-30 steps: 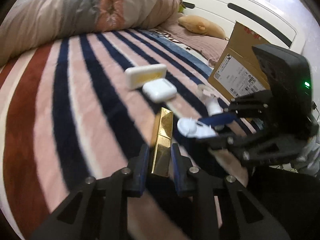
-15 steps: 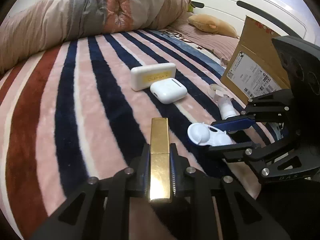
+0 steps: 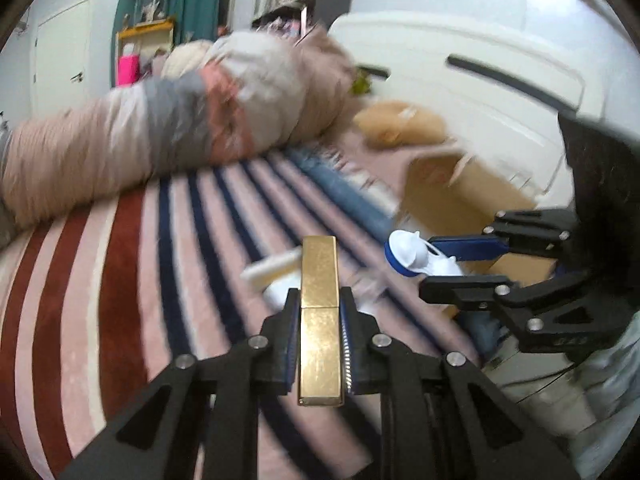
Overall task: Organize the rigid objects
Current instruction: 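Carry the holder and gold bar into the box and open both grippers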
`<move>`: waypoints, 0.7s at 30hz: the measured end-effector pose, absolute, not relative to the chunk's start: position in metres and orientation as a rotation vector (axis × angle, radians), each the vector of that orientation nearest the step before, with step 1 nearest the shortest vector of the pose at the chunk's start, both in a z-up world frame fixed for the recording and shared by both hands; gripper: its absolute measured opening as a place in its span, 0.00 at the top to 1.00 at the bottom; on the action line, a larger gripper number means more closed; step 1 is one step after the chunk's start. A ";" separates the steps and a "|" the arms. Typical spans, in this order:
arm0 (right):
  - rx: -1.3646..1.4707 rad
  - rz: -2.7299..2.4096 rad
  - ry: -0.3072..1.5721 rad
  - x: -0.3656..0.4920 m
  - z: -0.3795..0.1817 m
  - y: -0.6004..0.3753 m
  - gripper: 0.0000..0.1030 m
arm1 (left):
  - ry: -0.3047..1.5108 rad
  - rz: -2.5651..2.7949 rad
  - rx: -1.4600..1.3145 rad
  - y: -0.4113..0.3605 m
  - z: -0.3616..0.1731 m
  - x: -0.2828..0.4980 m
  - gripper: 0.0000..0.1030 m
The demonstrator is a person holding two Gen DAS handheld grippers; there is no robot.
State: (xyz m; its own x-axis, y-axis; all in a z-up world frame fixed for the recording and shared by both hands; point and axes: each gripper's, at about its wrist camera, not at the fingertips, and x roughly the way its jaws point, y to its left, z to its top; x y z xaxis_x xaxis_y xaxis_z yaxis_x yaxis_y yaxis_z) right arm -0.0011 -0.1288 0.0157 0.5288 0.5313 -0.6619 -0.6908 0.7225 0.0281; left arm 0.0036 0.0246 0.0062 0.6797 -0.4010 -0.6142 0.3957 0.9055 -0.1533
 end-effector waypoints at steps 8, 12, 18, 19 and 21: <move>-0.158 0.465 0.615 0.004 0.060 -0.260 0.72 | 0.640 -0.606 0.086 -0.091 0.065 0.029 0.85; -0.203 0.406 0.731 0.044 0.047 -0.296 0.72 | 0.724 -0.653 0.142 -0.141 0.064 0.058 0.85; -0.303 0.462 0.900 0.105 0.012 -0.299 0.72 | 0.882 -0.652 0.213 -0.184 0.036 0.102 0.85; -0.324 0.467 0.916 0.112 0.008 -0.298 0.72 | 0.901 -0.650 0.227 -0.188 0.031 0.109 0.85; -0.367 0.479 0.952 0.126 -0.003 -0.294 0.72 | 0.929 -0.649 0.253 -0.195 0.022 0.120 0.85</move>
State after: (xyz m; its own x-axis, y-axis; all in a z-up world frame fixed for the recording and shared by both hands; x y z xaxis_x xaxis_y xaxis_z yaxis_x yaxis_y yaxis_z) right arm 0.1264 -0.2936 -0.0025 0.4898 0.2274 -0.8416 -0.5409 0.8364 -0.0888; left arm 0.1202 -0.1953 0.0220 0.4274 -0.4077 -0.8069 0.6173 0.7837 -0.0690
